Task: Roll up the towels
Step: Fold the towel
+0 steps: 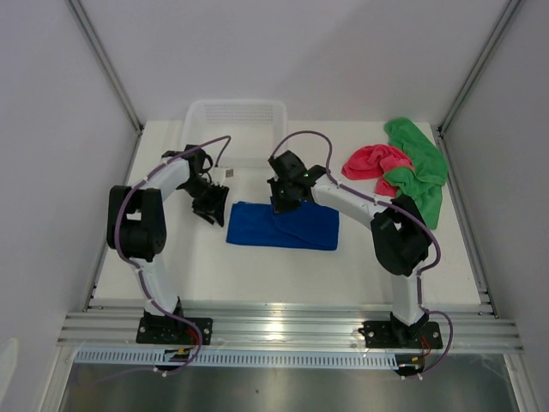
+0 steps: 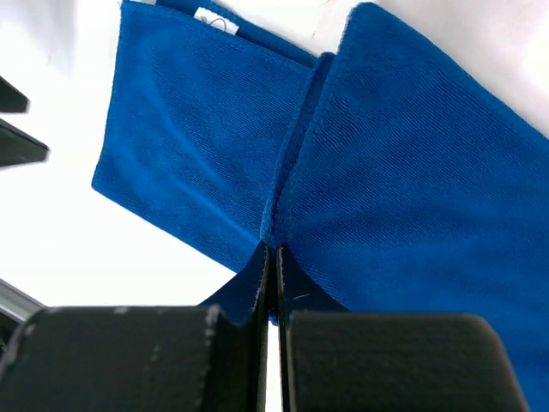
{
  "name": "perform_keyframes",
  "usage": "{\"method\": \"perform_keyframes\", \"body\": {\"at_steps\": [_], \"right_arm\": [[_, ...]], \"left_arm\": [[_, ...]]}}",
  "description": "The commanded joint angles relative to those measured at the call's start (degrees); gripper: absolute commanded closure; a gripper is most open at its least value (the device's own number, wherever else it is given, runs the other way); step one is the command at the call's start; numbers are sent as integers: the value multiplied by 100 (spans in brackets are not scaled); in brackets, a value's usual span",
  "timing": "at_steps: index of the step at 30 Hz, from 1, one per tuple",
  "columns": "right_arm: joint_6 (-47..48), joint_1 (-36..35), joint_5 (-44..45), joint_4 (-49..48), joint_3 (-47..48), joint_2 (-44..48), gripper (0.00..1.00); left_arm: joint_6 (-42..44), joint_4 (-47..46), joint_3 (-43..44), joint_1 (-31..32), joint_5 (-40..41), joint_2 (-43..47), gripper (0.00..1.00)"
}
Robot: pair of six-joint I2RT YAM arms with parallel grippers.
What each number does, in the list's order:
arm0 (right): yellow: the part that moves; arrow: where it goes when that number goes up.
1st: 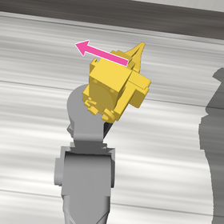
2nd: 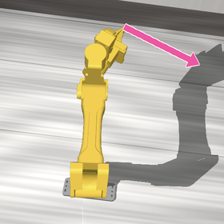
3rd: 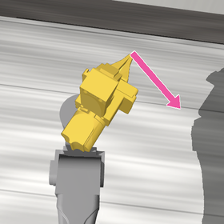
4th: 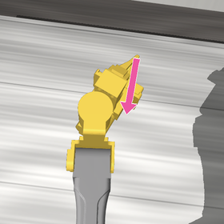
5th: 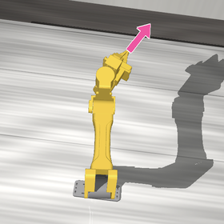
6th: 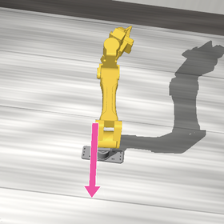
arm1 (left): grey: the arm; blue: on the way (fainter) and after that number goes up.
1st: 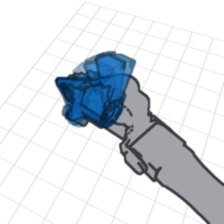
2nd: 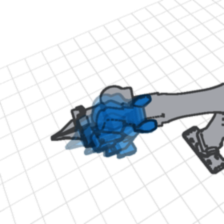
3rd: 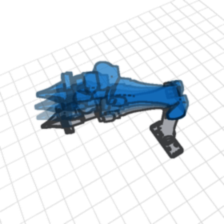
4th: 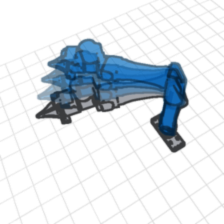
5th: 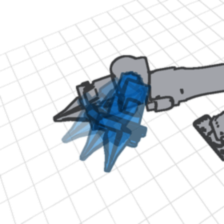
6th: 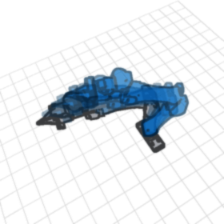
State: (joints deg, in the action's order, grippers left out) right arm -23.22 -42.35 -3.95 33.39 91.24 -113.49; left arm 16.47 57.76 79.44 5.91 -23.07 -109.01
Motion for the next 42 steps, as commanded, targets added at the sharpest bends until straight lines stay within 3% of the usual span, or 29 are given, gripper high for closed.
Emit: {"method": "perform_keyframes", "body": {"at_steps": [1,7,16,18,32,42], "right_arm": [[-376,-36,34,-306,315,46,100],[-508,-221,8,-438,359,38,100],[-798,-467,-124,-957,499,-32,100],[-789,-520,-176,-1001,526,-76,100],[-947,-661,-1020,-1432,930,-1025,100],[-983,-661,-1345,-1774,887,-1281,100]], "left_arm": [[-214,-80,-43,278,-593,-94,54],[-355,-133,28,455,-804,-366,55],[-373,-98,28,490,-953,-498,85],[-373,-115,28,490,-954,-481,87],[-320,-80,107,481,-718,-428,85],[-337,-98,45,402,-330,-208,69]]}}
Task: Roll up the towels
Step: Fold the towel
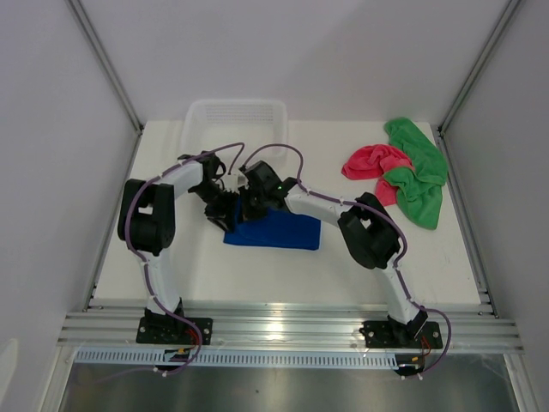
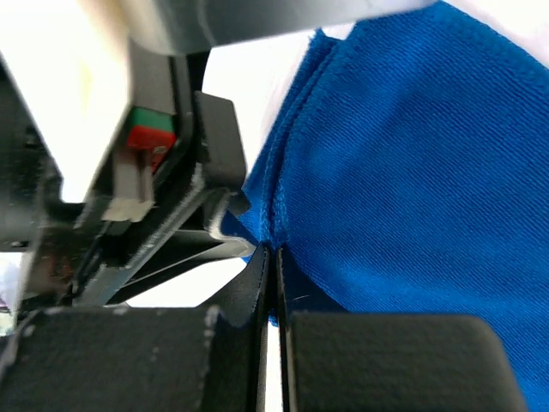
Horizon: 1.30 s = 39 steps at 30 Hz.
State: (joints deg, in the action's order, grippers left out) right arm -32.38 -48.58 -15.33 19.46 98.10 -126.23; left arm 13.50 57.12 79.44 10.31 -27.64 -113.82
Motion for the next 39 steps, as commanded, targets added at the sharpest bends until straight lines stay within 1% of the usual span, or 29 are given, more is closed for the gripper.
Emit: {"method": "perform_keyframes", "body": {"at_steps": [1,2,3,4,6,10,14,16,17,21,22,24,25,29,35,39], "right_arm": [[-67,-38,-233,-443,200,-33,96],[-67,-29,-277,-452,218,-50,91],[-67,-29,-347,-478,227,-76,83],[-49,-29,-487,-557,218,-94,70],[29,-38,-628,-628,218,-86,59],[301,-55,-629,-497,200,116,53],[644,-64,-577,-286,200,519,52],[820,-38,-366,-76,104,748,52],[908,6,-95,-22,-1,1063,52],[786,585,136,-153,-1186,1889,53],[786,960,197,-101,-1597,2014,53],[951,1340,320,30,-1881,2216,53],[1040,1690,364,49,-2118,2243,52],[1523,2333,321,180,-2226,2033,52],[1638,2792,-22,-171,-2506,1717,52],[1568,2845,-505,-522,-2674,1576,53]], "left_arm": [[-40,-8,54,-46,136,255,68],[-40,0,63,-72,145,246,67],[-40,18,80,-90,153,246,65],[-31,44,89,-108,180,281,64],[-31,97,98,-222,276,343,62],[21,167,151,-581,539,597,60],[118,282,265,-662,654,826,56],[92,299,274,-609,506,905,54],[74,308,274,-565,348,914,52],[101,194,90,-196,426,941,51],[127,150,72,-48,435,914,51],[109,133,37,59,565,818,50],[66,63,28,111,636,722,50],[-23,-26,28,121,1050,484,49],[-119,-17,72,208,910,238,49],[-110,9,10,253,795,202,50]]}}
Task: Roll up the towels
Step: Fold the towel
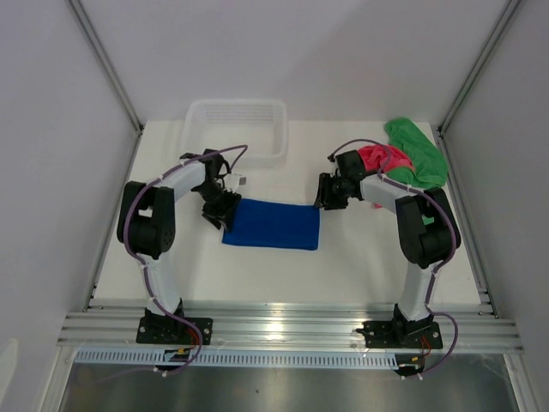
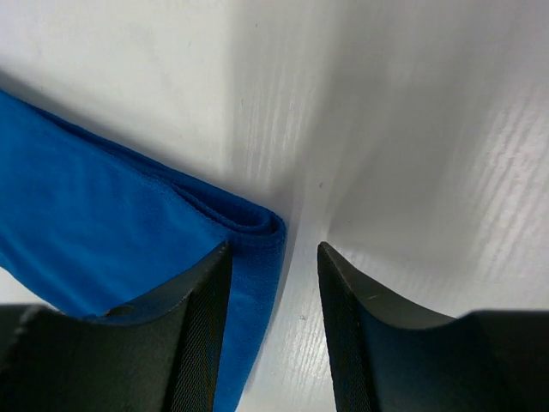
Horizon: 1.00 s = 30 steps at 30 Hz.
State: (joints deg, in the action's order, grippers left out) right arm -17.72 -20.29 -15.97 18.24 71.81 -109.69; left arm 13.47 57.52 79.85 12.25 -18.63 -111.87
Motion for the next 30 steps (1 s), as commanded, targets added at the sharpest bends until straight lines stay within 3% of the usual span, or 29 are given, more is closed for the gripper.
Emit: {"method": "perform_keyframes", "body": {"at_steps": [1,7,10,11,14,20,27,30], "right_arm": [[93,8,-486,-418,-53,-122,52],[-171,17,-768,-743,-264,-298,53],[-285,17,-811,-848,-334,-395,54],[-320,17,-812,-857,-334,-421,55],[-417,26,-785,-866,-370,-509,59],[-540,26,-750,-945,-396,-527,77],[-637,69,-680,-945,-492,-387,77],[-672,52,-759,-1015,-545,-325,71]], "left_arm": [[-117,-65,-66,58,-114,8,50],[-135,-22,4,76,-501,-71,57],[-108,14,-14,84,-641,-63,69],[-100,14,-40,84,-633,-54,80],[-47,75,-58,84,-633,8,99],[111,233,-146,76,-712,192,99],[296,488,-137,76,-756,649,99],[366,594,-216,76,-756,755,99]]}}
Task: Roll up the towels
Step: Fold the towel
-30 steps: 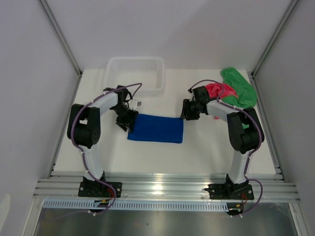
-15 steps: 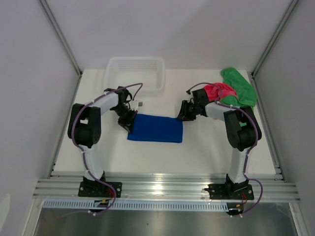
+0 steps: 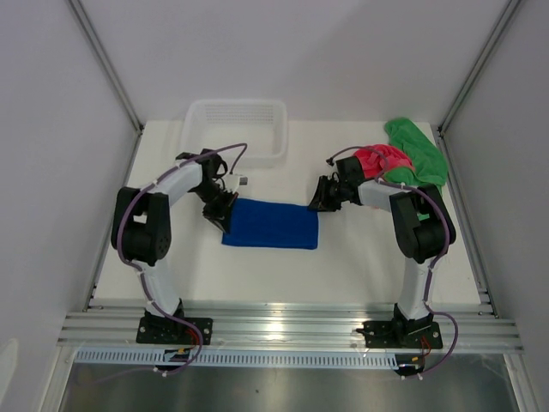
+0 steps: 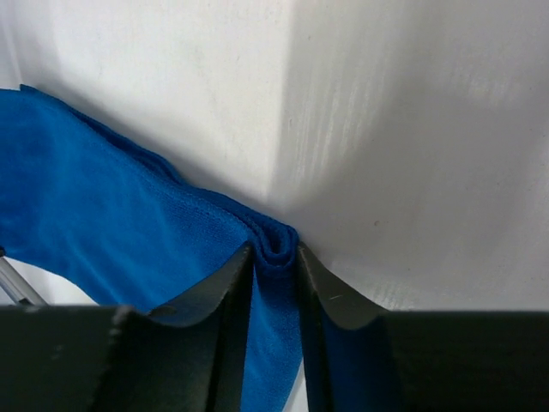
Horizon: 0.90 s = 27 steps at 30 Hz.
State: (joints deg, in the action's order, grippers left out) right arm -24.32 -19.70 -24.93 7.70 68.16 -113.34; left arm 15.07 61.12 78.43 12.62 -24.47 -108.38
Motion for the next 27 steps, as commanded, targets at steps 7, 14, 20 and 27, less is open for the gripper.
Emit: {"method": "perform_keyframes", "body": {"at_steps": [7,14,20,27], "right_arm": [[93,1,198,108,-181,31,58],[155,2,147,135,-207,-65,59],[41,10,137,91,-286,-83,84],[-73,37,32,-6,-505,49,92]], "left_arm": [[251,93,-346,-23,381,116,99],[286,93,-417,-23,531,-139,99],[268,-13,-364,-23,759,-254,91],[295,92,-144,-23,847,-158,63]]}}
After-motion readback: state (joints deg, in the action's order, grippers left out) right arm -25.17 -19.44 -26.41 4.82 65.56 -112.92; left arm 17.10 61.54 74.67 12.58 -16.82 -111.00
